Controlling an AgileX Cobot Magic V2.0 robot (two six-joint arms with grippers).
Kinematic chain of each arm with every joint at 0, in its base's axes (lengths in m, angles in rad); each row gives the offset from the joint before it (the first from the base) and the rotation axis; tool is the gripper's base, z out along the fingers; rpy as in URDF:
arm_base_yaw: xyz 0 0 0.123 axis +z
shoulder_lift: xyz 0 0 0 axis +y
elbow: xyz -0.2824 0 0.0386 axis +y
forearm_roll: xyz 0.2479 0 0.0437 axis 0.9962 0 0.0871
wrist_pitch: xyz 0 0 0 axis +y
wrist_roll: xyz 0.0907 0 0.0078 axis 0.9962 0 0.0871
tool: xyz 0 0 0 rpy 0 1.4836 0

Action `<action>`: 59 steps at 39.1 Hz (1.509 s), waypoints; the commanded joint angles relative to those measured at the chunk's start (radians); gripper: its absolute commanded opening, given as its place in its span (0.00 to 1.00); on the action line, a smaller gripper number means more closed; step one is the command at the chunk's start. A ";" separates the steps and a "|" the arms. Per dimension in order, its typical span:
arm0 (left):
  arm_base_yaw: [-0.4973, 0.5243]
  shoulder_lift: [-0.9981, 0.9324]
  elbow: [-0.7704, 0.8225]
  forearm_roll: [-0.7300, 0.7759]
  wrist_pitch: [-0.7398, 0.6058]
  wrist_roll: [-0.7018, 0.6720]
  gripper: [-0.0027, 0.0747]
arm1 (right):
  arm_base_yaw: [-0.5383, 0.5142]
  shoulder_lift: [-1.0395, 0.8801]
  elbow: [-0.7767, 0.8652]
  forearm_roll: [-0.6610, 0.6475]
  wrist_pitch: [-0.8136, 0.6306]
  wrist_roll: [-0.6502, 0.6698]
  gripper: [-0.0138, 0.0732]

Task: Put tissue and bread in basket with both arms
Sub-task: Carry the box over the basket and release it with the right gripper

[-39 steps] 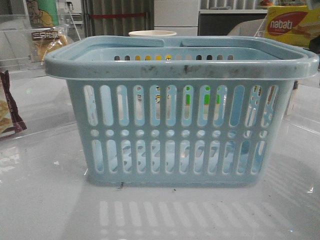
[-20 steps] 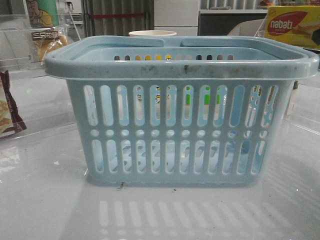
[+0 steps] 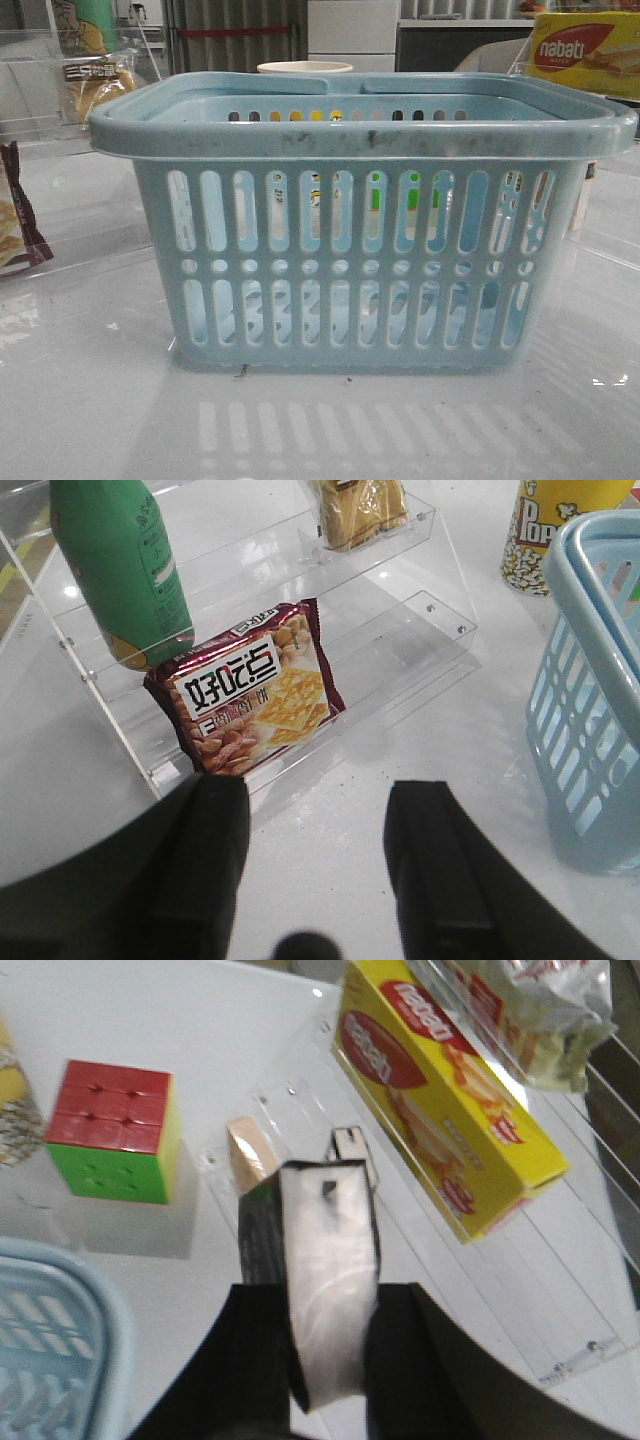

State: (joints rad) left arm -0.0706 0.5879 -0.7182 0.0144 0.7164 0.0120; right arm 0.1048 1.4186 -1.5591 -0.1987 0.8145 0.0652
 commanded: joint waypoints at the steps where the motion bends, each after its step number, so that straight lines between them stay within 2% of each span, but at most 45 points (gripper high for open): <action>1: -0.006 0.009 -0.032 -0.006 -0.079 0.002 0.52 | 0.048 -0.086 -0.033 0.024 -0.047 -0.005 0.32; 11: -0.006 0.009 -0.032 -0.006 -0.079 0.002 0.52 | 0.214 -0.111 -0.025 0.068 -0.027 -0.005 0.32; 18: -0.006 0.009 -0.032 -0.006 -0.079 0.002 0.52 | 0.325 -0.103 0.049 0.071 -0.055 -0.005 0.32; 28: -0.006 0.009 -0.032 -0.006 -0.079 0.002 0.52 | 0.365 -0.021 0.178 0.076 -0.132 -0.005 0.32; 36: -0.006 0.009 -0.032 -0.006 -0.079 0.002 0.52 | 0.365 0.085 0.190 0.078 -0.160 -0.004 0.34; 38: -0.006 0.009 -0.032 -0.006 -0.079 0.002 0.52 | 0.365 0.107 0.190 0.078 -0.167 -0.004 0.39; 40: -0.006 0.009 -0.032 -0.006 -0.079 0.002 0.52 | 0.365 0.124 0.190 0.078 -0.171 -0.004 0.49; 45: -0.006 0.009 -0.032 -0.006 -0.079 0.002 0.52 | 0.365 0.136 0.190 0.078 -0.169 -0.004 0.81; 47: -0.006 0.009 -0.032 -0.006 -0.079 0.002 0.52 | 0.365 0.131 0.190 0.078 -0.171 -0.004 0.88; 59: -0.006 0.009 -0.032 -0.006 -0.079 0.002 0.52 | 0.365 0.018 0.199 0.078 -0.155 -0.004 0.80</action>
State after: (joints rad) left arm -0.0706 0.5879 -0.7182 0.0144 0.7164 0.0120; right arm 0.4663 1.5330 -1.3418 -0.1153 0.7064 0.0652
